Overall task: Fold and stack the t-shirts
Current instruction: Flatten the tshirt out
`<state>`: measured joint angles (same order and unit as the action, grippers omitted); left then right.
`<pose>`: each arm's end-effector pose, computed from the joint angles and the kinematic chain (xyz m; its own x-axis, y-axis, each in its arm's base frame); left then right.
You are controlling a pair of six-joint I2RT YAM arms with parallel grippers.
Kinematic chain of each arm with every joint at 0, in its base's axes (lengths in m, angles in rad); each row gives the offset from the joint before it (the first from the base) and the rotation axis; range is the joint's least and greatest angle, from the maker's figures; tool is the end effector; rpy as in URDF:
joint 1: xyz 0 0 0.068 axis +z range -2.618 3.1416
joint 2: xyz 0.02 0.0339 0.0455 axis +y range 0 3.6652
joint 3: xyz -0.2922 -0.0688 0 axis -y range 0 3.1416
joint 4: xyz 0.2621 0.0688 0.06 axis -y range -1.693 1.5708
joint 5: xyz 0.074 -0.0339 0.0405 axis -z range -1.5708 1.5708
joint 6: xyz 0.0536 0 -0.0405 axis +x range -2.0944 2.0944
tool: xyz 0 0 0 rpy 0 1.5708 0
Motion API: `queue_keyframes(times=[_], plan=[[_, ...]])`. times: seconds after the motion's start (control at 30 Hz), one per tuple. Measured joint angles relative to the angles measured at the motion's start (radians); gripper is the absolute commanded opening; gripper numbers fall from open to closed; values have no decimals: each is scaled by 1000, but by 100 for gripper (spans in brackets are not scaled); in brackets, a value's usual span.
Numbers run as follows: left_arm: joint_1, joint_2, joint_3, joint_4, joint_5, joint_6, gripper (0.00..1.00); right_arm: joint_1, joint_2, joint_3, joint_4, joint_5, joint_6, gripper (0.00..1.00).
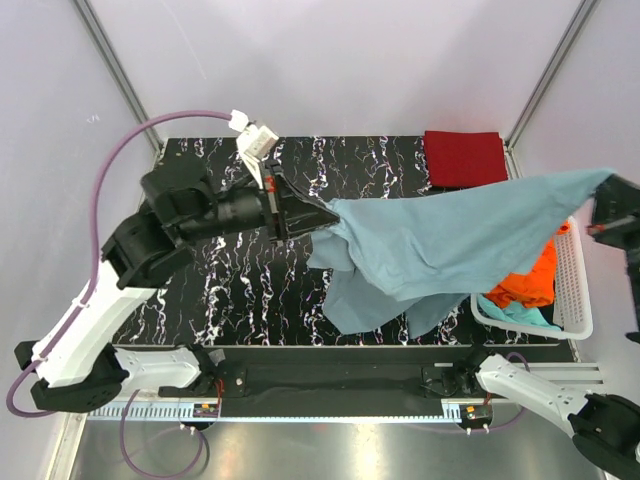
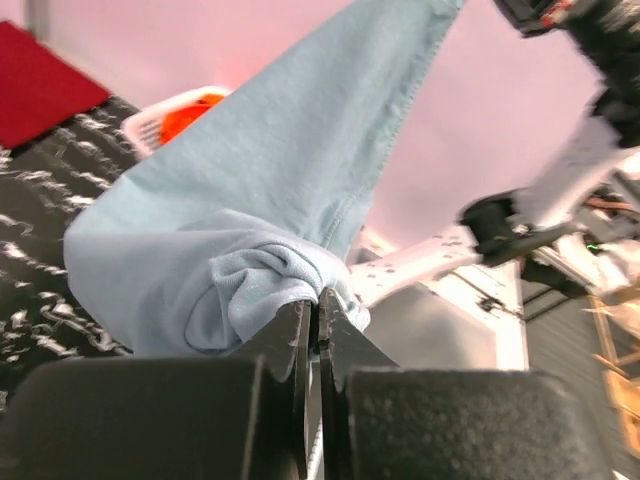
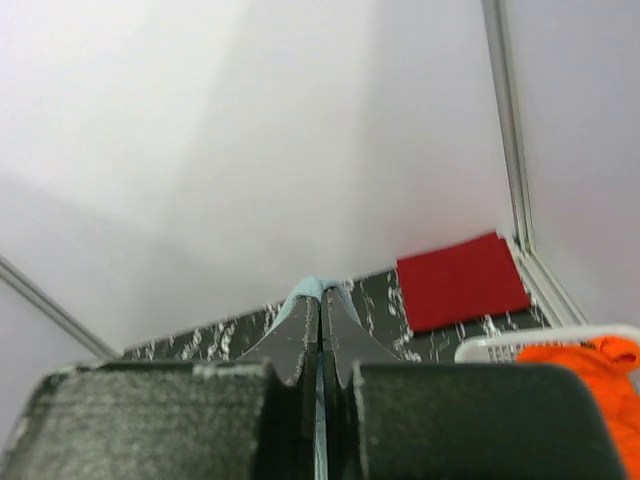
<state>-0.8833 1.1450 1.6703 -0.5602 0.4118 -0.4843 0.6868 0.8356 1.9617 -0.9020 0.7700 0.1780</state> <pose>0.1224 -0.1829 0.5587 -0.4675 -0.1030 -0.8780 0.8411 0.2536 -0.4777 0.0177 -0.0338 0.6176 0.1815 0.3132 -0.9322 0.0381 0.9450 0.3249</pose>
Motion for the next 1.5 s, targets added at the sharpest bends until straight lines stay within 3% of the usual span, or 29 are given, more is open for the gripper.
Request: queue_keyframes(times=[0.33,0.43,0.53,0.7,0.93,1.0,1.03,1.07,1.1,1.13,1.17,1.23,1.27,1.3,1.4,1.43,1.5], plan=[[0,65,338,-78,93,-40,0,0,-16,122,257,28,-221,0],[0,125,441,-105,116,-29,0,2,19,121,391,35,-306,0],[9,151,449,-154,68,-2,0,3,111,126,538,35,-400,0],[105,73,220,-251,-208,11,0,-16,426,198,763,-16,-542,0],[384,-10,-165,-359,-568,-26,0,-68,1073,424,841,-195,-546,0],[454,2,-263,-363,-620,-44,0,-68,1290,529,807,-257,-515,10],[494,16,-315,-368,-646,-55,4,-68,1393,584,784,-285,-492,16],[526,37,-377,-367,-670,-68,12,-68,1467,621,763,-306,-473,36],[563,47,-405,-367,-680,-74,18,-67,1544,657,727,-327,-444,44],[601,67,-448,-363,-695,-83,26,-67,1606,700,688,-338,-423,46],[632,86,-487,-364,-707,-87,59,-67,1671,742,642,-355,-383,49],[675,116,-530,-370,-732,-87,76,-67,1736,766,530,-391,-299,58],[688,125,-543,-371,-743,-84,80,-67,1742,750,473,-417,-259,62],[692,127,-550,-370,-751,-79,90,-67,1732,716,440,-442,-221,71],[692,109,-551,-361,-752,-49,99,-67,1603,484,371,-526,-122,81],[692,94,-551,-359,-748,-36,99,-67,1542,391,344,-549,-89,87],[692,64,-551,-358,-722,-17,99,-67,1419,237,289,-595,-27,89]])
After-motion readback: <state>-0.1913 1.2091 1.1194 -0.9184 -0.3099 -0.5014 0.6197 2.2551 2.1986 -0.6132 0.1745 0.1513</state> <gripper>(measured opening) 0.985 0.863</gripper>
